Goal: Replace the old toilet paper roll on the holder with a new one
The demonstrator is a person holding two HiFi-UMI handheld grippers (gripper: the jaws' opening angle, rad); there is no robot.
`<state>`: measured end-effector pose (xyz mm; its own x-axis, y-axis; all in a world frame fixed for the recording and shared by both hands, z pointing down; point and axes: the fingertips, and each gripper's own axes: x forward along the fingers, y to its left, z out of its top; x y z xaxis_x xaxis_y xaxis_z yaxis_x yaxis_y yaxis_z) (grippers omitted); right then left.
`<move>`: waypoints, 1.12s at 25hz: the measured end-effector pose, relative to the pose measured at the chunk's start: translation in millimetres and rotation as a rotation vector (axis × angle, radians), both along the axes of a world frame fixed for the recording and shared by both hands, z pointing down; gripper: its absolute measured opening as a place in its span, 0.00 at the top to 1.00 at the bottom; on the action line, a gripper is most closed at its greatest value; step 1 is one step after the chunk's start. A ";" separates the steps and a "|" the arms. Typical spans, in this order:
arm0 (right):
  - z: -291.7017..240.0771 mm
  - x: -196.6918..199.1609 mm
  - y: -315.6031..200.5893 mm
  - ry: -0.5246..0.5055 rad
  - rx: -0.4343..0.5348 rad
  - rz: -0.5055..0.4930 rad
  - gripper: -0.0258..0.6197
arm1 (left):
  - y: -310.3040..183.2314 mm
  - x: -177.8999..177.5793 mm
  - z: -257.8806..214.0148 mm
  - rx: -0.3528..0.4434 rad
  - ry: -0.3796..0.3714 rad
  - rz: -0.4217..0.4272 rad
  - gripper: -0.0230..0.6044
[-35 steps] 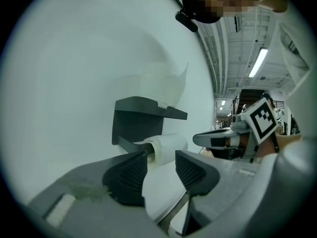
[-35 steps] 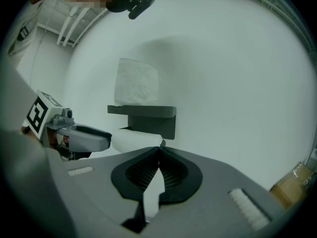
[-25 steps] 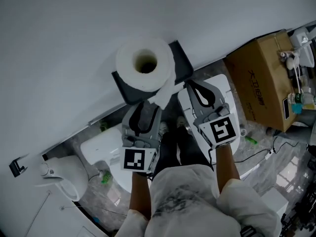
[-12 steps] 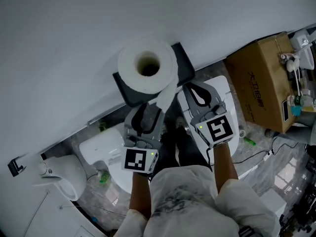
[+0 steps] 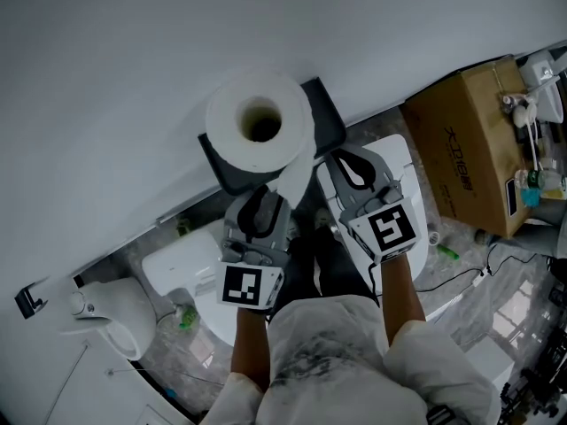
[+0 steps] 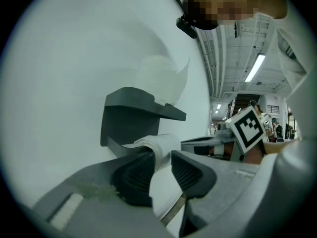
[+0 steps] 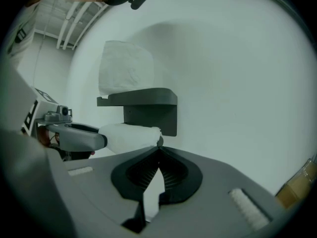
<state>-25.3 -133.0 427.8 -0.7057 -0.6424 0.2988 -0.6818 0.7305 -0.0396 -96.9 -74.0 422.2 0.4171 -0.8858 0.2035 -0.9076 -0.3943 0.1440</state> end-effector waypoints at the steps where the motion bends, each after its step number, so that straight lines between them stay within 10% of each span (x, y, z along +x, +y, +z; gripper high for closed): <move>1: -1.4 -0.5 -0.3 -0.004 -0.002 0.001 0.96 | -0.3 -1.7 0.3 0.008 -0.010 -0.001 0.81; 28: -17.5 35.4 2.7 -0.013 0.021 0.070 0.96 | -16.2 37.5 -7.0 0.021 0.034 0.131 0.93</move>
<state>10.1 -130.3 410.2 -0.6624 -0.6966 0.2757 -0.7309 0.6817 -0.0335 -59.4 -90.2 415.2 0.5356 -0.8273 0.1693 -0.8431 -0.5123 0.1638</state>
